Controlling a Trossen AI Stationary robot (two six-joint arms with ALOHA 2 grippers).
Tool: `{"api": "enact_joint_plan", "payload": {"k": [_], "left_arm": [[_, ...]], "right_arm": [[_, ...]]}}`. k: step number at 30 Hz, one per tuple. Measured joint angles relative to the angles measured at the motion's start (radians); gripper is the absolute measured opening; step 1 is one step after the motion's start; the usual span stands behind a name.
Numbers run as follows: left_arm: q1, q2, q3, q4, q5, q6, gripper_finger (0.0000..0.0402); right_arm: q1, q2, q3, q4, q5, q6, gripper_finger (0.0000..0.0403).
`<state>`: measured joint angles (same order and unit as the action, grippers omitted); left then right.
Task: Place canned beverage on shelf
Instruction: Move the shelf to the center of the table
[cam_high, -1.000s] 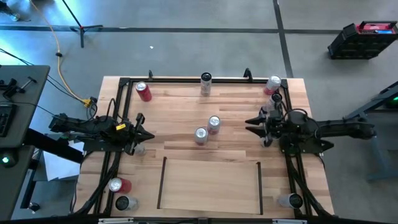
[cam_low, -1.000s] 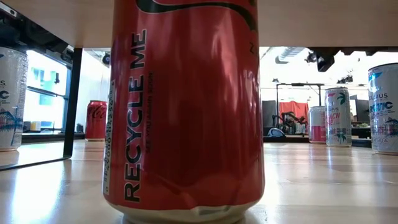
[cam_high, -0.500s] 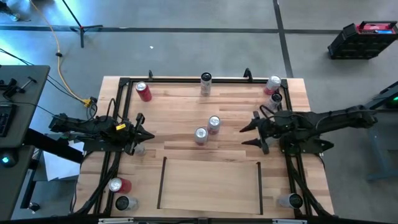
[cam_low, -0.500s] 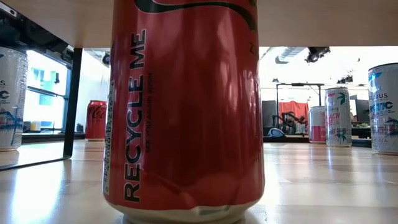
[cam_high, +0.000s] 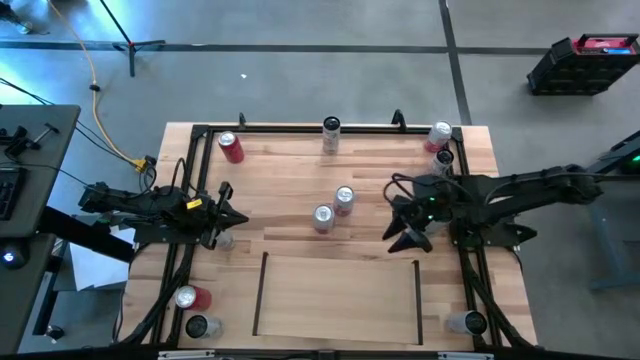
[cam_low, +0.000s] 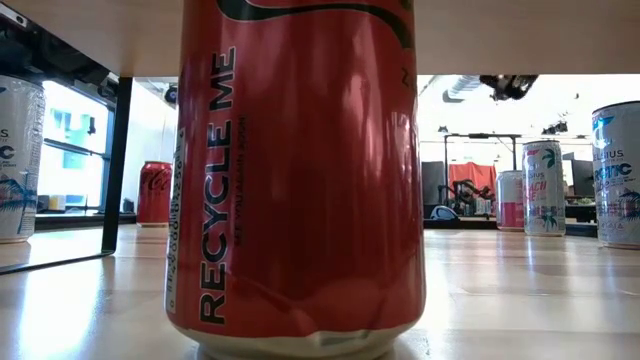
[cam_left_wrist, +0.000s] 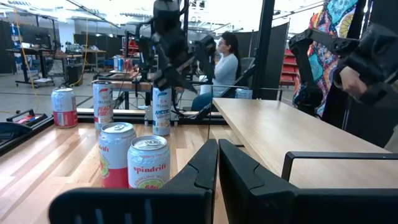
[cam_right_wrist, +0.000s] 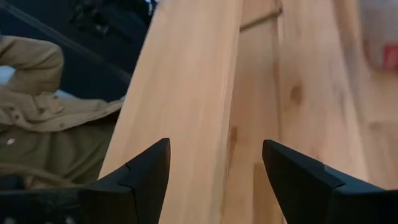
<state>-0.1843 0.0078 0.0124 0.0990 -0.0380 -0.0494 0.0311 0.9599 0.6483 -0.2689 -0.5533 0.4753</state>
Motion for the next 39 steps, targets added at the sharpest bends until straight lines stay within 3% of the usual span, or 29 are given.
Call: {"api": "enact_joint_plan", "payload": {"k": [7,15,35,39], "left_arm": [[0.000,0.000,0.000,0.000,0.000,0.000,0.0005],[0.000,0.000,0.000,0.000,0.000,0.000,0.0005],[0.000,0.000,0.000,0.000,0.000,0.000,0.0005],[0.000,0.000,0.000,0.000,0.000,0.000,0.0005]], "right_arm": [[-0.025,0.146,0.000,0.032,-0.140,0.026,0.0241],[-0.024,0.268,0.000,0.205,-0.311,0.117,0.0241],[-0.024,0.441,0.000,0.281,-0.340,0.167,0.0241],[-0.024,0.482,0.000,0.348,-0.388,0.228,0.0240]]}}
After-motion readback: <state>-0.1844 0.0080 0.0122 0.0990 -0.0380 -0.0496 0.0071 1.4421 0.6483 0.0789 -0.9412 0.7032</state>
